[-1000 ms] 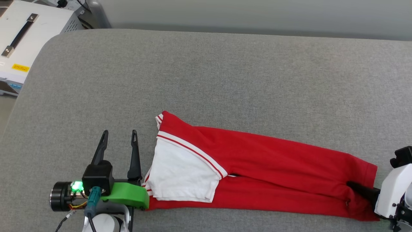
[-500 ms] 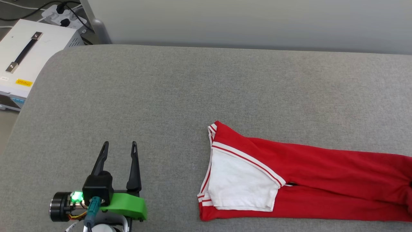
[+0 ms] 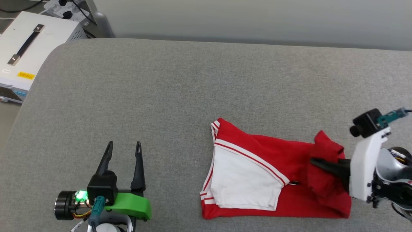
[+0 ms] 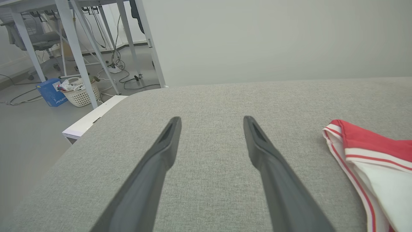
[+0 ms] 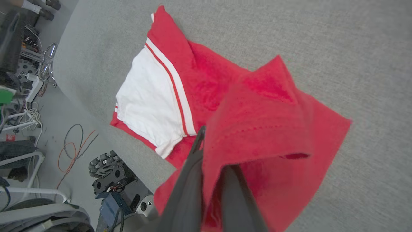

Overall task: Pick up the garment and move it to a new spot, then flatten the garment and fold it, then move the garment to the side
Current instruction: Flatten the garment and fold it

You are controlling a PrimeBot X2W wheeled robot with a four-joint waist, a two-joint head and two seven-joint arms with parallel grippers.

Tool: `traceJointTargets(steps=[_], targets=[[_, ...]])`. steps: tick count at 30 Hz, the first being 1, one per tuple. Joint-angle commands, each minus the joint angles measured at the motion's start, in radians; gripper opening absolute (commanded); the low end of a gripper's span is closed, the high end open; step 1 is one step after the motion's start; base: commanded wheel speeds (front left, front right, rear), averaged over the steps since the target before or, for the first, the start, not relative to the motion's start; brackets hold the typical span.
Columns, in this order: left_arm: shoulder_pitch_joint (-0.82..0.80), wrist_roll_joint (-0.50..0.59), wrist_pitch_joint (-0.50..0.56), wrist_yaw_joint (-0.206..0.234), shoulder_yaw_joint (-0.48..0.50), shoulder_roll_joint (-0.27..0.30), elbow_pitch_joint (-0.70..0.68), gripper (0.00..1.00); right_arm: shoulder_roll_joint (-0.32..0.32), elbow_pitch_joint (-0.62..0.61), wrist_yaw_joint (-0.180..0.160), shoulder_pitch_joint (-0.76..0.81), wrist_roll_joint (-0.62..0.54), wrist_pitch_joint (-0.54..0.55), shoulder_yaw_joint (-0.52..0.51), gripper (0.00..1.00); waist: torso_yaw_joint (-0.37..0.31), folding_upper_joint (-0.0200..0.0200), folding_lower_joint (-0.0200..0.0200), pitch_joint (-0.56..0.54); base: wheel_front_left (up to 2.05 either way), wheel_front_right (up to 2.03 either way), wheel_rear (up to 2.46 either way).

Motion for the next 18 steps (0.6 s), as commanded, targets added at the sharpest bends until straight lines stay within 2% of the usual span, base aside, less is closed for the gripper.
traceJointTargets(steps=[1,6,10,18], targets=[[-0.021,0.010,-0.006,-0.006,0.005,-0.009,0.001,1.00,0.028,0.000,-0.001,-0.044,-0.017,0.015,0.026,0.00,0.012,-0.0001,0.0000,0.019,0.00,0.00,0.00],[-0.050,0.026,-0.006,-0.020,0.010,-0.026,0.003,1.00,0.135,0.040,-0.001,-0.175,-0.072,0.053,0.145,0.00,0.030,-0.0001,0.0000,0.053,0.00,0.00,0.00],[-0.073,0.034,-0.006,-0.030,0.015,-0.038,0.006,1.00,0.208,0.102,-0.001,-0.259,-0.102,0.036,0.217,0.00,0.044,-0.0001,0.0000,0.079,0.00,0.00,0.00],[-0.105,0.048,-0.006,-0.044,0.022,-0.056,0.013,1.00,0.293,0.320,-0.001,-0.338,-0.169,-0.040,0.364,0.00,0.060,-0.0001,0.0000,0.117,0.00,0.00,0.00]])
